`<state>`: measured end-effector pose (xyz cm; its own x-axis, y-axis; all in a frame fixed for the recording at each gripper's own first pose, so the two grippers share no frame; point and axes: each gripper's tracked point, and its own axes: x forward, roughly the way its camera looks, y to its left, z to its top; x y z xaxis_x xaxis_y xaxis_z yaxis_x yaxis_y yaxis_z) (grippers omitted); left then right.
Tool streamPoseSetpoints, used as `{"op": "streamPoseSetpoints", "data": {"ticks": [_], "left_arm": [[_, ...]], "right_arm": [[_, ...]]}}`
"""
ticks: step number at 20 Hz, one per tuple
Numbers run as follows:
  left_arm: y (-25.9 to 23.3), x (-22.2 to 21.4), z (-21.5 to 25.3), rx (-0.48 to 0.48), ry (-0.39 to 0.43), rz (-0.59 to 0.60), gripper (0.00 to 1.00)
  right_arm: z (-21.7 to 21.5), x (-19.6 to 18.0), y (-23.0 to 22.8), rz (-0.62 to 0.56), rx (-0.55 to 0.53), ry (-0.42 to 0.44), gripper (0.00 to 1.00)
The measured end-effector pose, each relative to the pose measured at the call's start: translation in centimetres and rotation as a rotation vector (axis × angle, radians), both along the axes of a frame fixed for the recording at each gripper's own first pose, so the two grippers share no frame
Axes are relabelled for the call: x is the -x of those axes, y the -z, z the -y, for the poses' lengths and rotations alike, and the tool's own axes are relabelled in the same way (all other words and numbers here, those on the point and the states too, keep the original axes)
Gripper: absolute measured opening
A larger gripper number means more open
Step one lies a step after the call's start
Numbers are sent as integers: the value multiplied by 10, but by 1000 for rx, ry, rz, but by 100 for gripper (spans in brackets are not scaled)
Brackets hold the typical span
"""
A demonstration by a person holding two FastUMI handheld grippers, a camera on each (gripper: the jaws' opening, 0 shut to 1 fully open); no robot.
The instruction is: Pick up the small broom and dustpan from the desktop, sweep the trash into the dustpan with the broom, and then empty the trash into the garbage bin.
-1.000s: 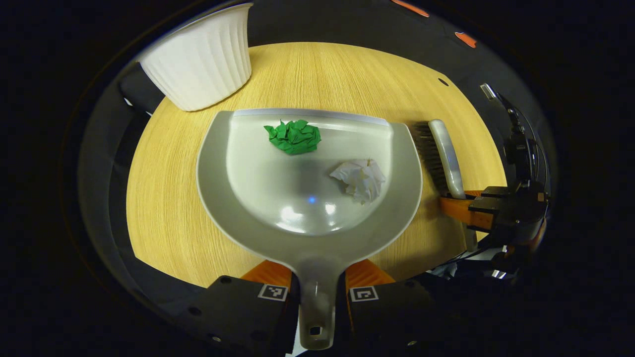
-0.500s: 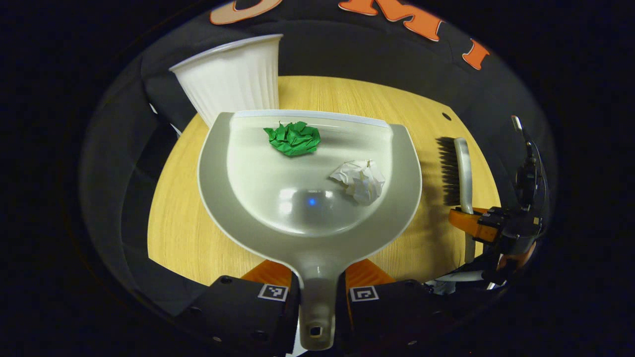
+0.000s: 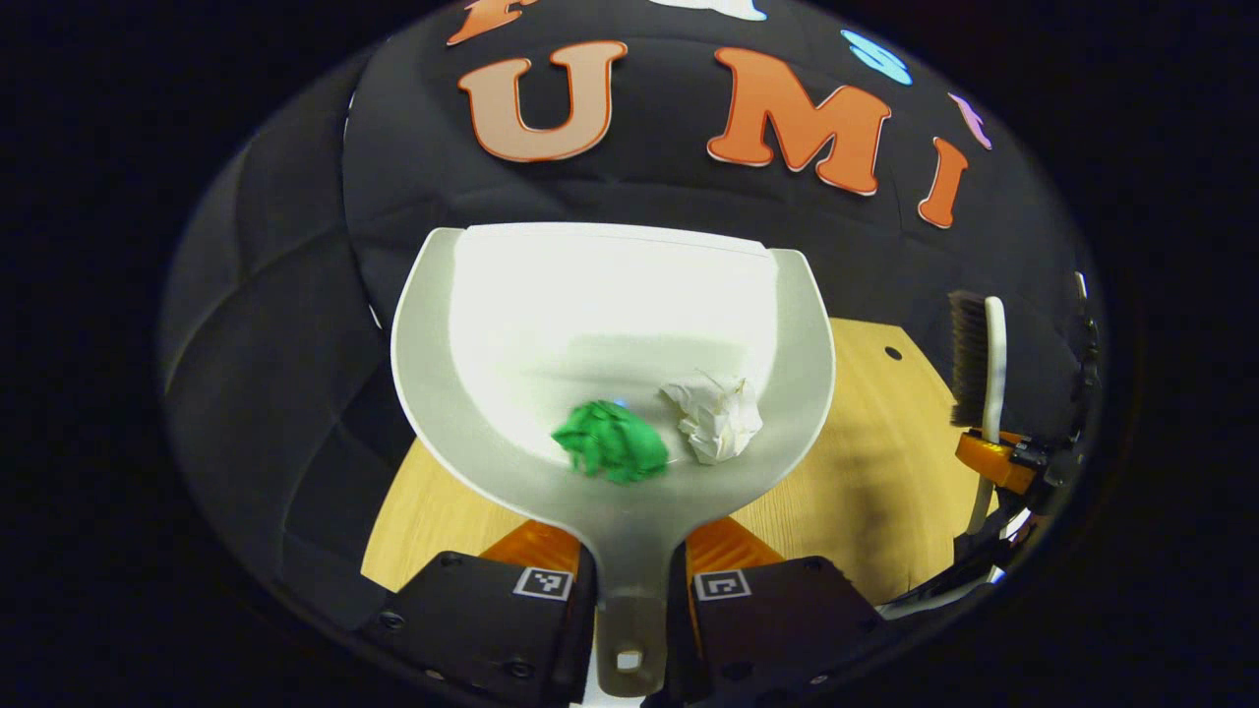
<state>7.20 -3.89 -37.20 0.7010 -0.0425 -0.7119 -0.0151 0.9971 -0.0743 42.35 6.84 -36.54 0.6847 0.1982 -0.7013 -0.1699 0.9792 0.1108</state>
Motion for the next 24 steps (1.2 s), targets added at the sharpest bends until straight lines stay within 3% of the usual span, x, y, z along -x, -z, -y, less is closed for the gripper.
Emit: {"op": "streamPoseSetpoints", "data": {"ticks": [7, 11, 15, 24], "left_arm": [[19, -30, -39, -85, -27, 6, 30], [19, -58, -87, -220, -25, -5, 30], [21, -97, -148, -349, 22, -8, 30], [20, -152, -214, -661, 151, 29, 30]], "right_arm": [[4, 2, 4, 90, 19, -22, 9], [4, 0, 1, 103, 43, -7, 9], [12, -7, -2, 110, 68, 23, 9], [13, -41, 6, 114, 98, 50, 9]]}}
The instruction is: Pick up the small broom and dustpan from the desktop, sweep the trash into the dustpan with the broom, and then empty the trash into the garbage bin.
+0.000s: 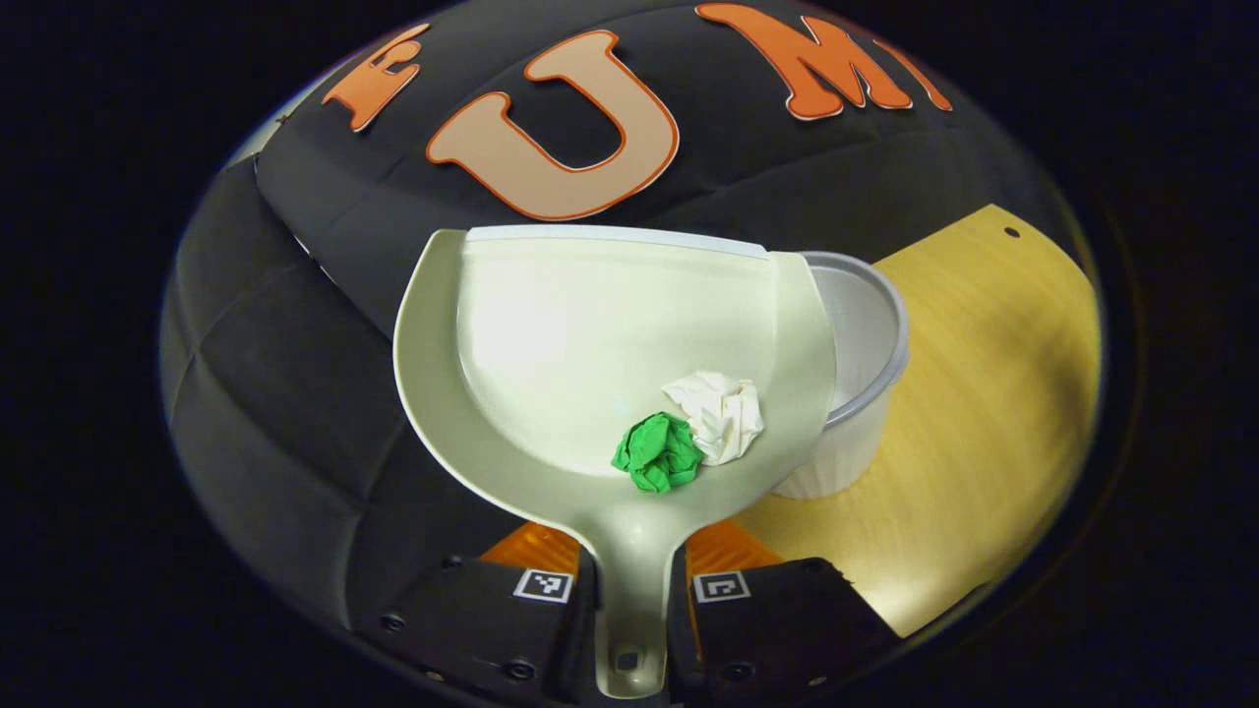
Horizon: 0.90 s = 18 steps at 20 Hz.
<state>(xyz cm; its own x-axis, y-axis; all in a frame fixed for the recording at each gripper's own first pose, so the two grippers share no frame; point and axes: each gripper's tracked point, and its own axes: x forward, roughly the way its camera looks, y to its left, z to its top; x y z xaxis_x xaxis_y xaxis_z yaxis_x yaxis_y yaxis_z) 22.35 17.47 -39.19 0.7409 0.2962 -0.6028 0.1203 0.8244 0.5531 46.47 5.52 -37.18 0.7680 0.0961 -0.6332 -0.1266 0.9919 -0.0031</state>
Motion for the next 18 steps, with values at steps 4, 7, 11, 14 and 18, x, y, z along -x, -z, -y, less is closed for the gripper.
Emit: {"op": "streamPoseSetpoints", "data": {"ticks": [4, 7, 11, 14, 18], "left_arm": [[-2, -14, -16, -133, 33, -24, 30], [-8, -16, -26, -215, 56, -60, 30], [-24, -24, -49, -390, 128, -99, 30], [-40, -31, -48, -524, 226, -119, 30], [-64, -46, -56, -730, 384, -129, 30]], "right_arm": [[-1, -21, -8, 34, -4, 27, 9], [2, -30, -5, 31, -3, 32, 9], [5, -32, 1, 18, 10, 32, 9], [9, -32, 2, 13, 19, 39, 9], [16, -33, 4, 4, 20, 56, 9]]}}
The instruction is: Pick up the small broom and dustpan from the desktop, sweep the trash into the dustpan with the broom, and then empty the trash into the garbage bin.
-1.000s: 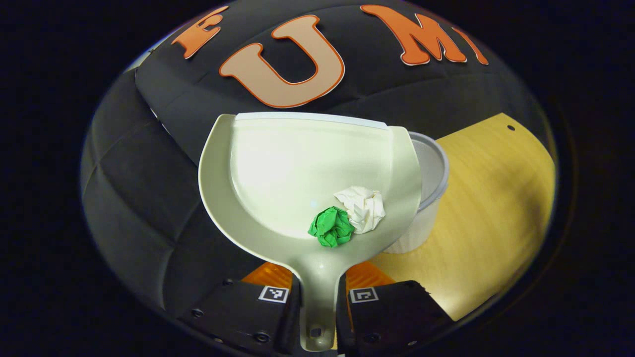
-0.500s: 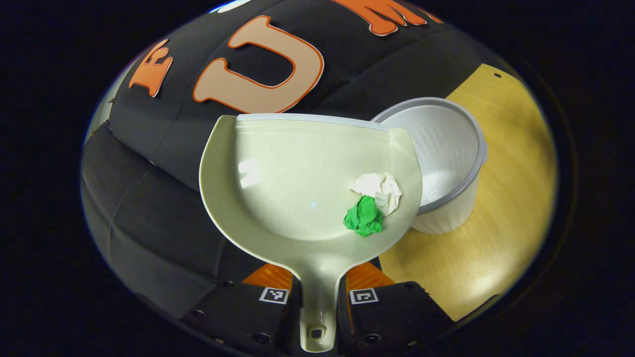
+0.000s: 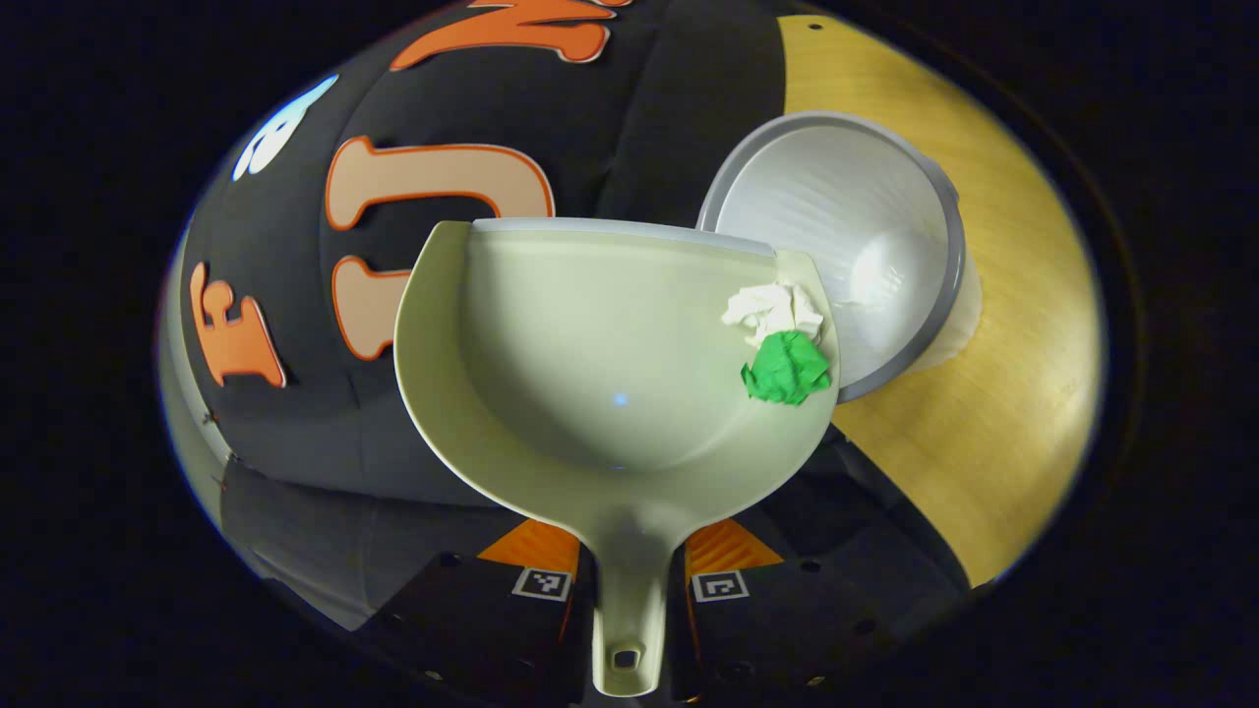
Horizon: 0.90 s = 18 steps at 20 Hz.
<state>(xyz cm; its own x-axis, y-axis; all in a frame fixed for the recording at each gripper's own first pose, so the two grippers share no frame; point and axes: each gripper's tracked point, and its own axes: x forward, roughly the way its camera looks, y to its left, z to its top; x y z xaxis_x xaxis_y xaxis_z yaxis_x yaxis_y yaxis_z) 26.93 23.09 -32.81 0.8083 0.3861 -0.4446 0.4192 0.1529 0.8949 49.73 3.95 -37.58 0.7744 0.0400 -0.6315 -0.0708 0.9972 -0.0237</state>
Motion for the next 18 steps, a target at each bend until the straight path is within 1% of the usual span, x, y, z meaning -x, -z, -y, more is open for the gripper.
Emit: {"op": "streamPoseSetpoints", "data": {"ticks": [2, 5, 6, 7, 9, 10, 11, 13, 15, 16, 18], "left_arm": [[-9, 4, -2, -42, 27, -6, 30], [-15, -3, 10, -163, 134, -12, 30], [-15, -4, 10, -181, 135, -18, 30], [-15, -7, 12, -173, 143, -17, 30], [-19, -8, 9, -158, 132, -4, 30], [-17, -5, 5, -133, 97, -4, 30], [-13, -1, 6, -56, 61, 3, 30], [5, 11, 6, 145, -45, 17, 30], [21, 23, 19, 307, -128, 30, 30], [28, 27, 29, 382, -158, 31, 30], [36, 31, 45, 489, -204, 40, 30]], "right_arm": [[1, 1, 2, -1, 7, 3, 9], [0, 3, 4, -7, 9, 5, 9], [-1, 4, 5, -11, 8, 4, 9], [1, 3, 6, -10, 15, 7, 9], [0, 5, 7, -15, 13, 10, 9], [0, 7, 7, -17, 13, 9, 9], [2, 7, 9, -21, 14, 13, 9], [1, 10, 10, -24, 8, 16, 9], [0, 14, 15, -40, 8, 14, 9], [-2, 17, 17, -52, -2, 13, 9], [-6, 22, 24, -68, -1, 3, 9]]}}
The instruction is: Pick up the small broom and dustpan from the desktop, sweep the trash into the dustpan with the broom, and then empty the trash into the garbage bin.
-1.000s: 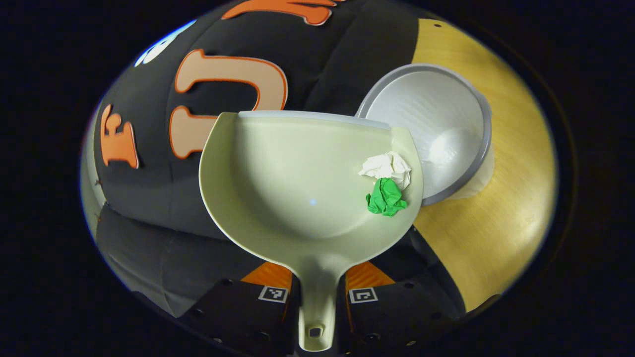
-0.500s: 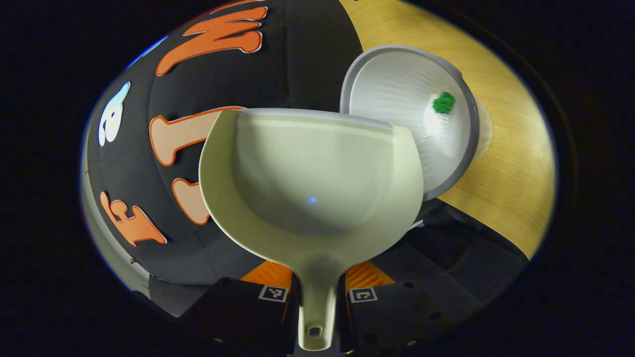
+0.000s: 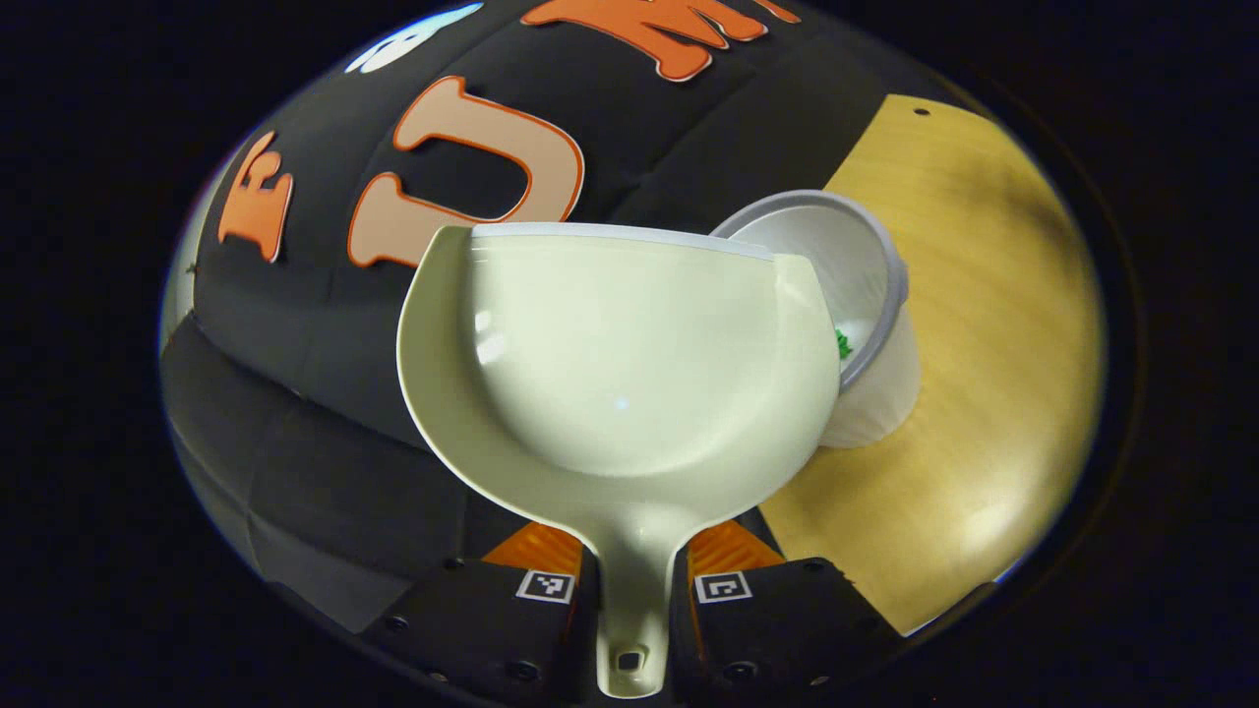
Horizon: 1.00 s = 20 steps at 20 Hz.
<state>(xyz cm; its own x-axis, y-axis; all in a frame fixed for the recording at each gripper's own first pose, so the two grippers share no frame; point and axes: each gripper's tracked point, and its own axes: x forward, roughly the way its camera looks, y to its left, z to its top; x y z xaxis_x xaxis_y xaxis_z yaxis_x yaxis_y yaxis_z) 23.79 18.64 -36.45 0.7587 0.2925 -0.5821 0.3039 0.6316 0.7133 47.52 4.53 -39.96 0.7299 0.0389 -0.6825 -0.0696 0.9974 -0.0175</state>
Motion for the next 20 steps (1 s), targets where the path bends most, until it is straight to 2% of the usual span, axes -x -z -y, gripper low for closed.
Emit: {"op": "streamPoseSetpoints", "data": {"ticks": [5, 10, 15, 20], "left_arm": [[19, -9, 60, 254, -95, 51, 30], [15, -9, 129, 488, -104, 104, 30], [32, 32, 233, 810, -132, 33, 30], [61, 66, 318, 976, -205, -75, 30]], "right_arm": [[-13, 12, 3, -20, 5, -45, 9], [-16, 27, 13, -59, 2, -63, 9], [-7, 43, 27, -109, -7, -48, 9], [-3, 56, 43, -164, -14, -41, 9]]}}
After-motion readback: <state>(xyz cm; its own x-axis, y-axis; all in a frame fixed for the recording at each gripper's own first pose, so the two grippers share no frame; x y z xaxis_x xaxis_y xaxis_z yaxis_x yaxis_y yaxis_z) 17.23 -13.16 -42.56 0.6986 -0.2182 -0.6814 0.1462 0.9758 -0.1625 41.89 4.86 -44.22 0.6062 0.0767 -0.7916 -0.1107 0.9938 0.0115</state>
